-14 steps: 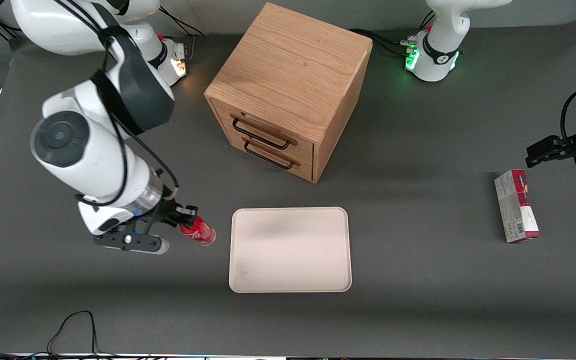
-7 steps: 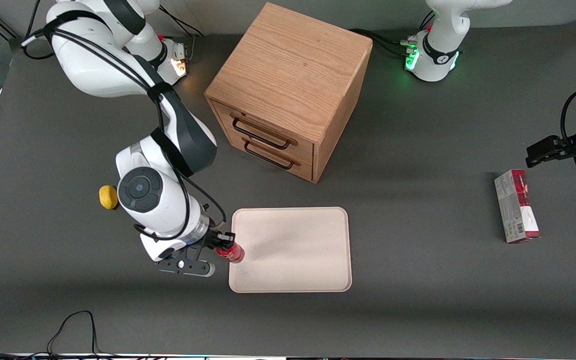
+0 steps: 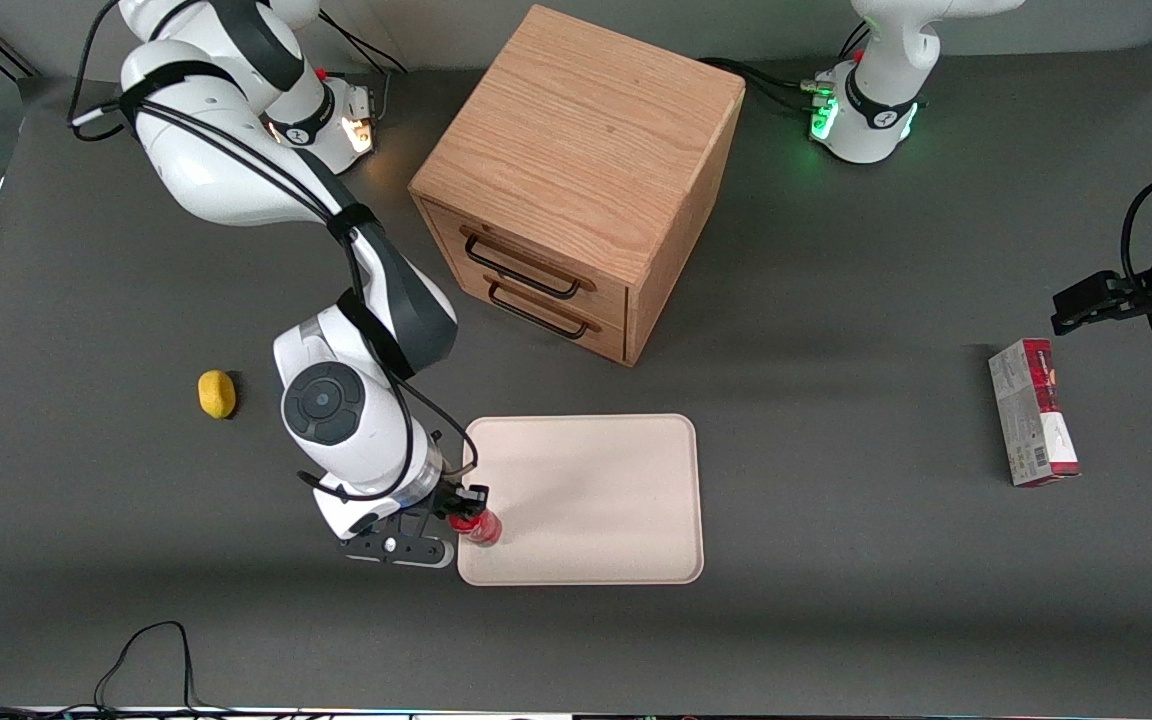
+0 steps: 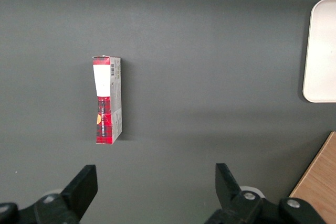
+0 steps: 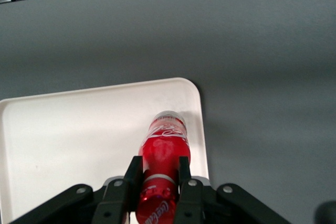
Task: Place coke bottle on tray
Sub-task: 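Lower the bottle onto the tray's edge and stand it upright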
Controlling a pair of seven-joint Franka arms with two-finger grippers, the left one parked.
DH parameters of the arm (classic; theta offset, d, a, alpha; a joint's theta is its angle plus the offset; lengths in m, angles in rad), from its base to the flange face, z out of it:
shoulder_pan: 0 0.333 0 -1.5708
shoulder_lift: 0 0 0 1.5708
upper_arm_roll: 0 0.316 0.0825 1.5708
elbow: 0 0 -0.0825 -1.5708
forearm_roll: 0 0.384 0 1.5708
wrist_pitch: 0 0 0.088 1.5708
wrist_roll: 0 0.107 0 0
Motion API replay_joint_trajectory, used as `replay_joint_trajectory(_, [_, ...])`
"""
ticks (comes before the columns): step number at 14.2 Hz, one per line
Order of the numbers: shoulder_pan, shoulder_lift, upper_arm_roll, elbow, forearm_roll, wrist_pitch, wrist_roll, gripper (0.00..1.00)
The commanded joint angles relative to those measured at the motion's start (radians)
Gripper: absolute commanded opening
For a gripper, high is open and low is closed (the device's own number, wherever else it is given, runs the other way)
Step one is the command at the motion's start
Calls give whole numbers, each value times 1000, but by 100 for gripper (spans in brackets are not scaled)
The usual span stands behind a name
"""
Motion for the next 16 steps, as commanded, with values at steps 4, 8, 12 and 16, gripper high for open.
replay_joint_trajectory(4, [12,2,-25,-45,-27,87,24,0])
replay_joint_trajectory(8, [28,-7,-53,-71,-36,117,22,100])
replay_joint_trajectory(12, [32,-45,-67,-84,-35,116,15,100])
replay_joint_trajectory(16, [39,-213,-130,-247,-24,107,-2,100])
